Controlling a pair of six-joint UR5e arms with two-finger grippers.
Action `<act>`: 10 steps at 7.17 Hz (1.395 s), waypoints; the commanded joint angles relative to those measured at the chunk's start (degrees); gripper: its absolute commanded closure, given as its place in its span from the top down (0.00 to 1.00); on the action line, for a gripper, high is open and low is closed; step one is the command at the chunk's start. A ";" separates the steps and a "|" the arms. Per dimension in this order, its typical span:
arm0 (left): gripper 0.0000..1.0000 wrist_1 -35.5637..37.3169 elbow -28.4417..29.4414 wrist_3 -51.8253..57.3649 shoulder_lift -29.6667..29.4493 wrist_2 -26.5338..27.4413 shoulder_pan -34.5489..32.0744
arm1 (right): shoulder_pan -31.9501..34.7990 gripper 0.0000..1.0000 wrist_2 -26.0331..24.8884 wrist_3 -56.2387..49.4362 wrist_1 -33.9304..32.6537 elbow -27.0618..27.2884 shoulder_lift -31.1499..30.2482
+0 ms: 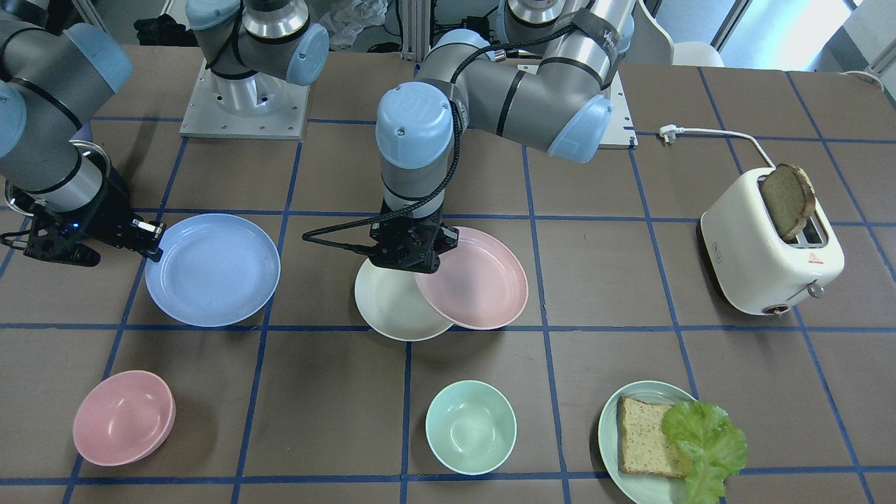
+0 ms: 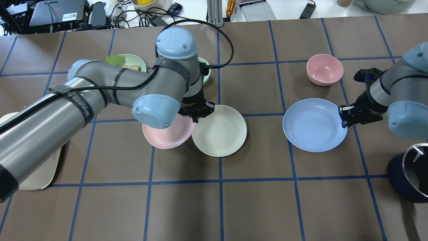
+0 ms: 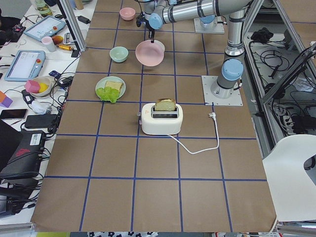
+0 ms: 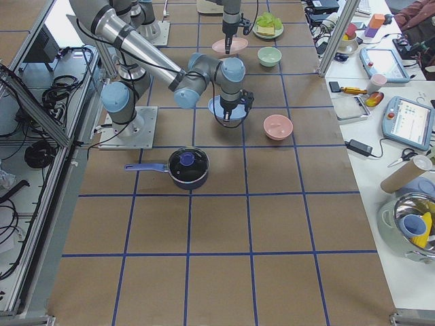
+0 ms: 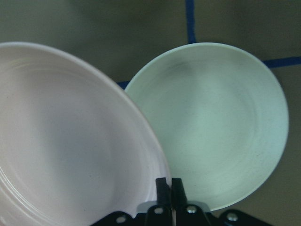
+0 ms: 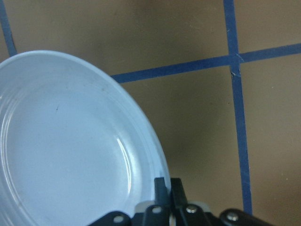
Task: Stack three plates with pink and blue
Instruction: 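Release pink plate and retract left arm while right gripper carries blue plate toward stack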
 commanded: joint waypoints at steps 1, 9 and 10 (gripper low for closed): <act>0.00 -0.10 5.44 -3.88 -4.57 -1.22 -5.38 | 0.04 0.00 0.03 -0.06 2.13 -1.33 0.45; 1.00 -6.75 6.78 0.31 -0.74 -1.04 1.85 | 4.06 0.00 0.29 6.58 3.27 -3.45 -0.33; 1.00 -9.65 6.69 4.17 1.80 -1.13 6.06 | 8.52 0.00 0.12 12.45 2.58 -3.45 -0.25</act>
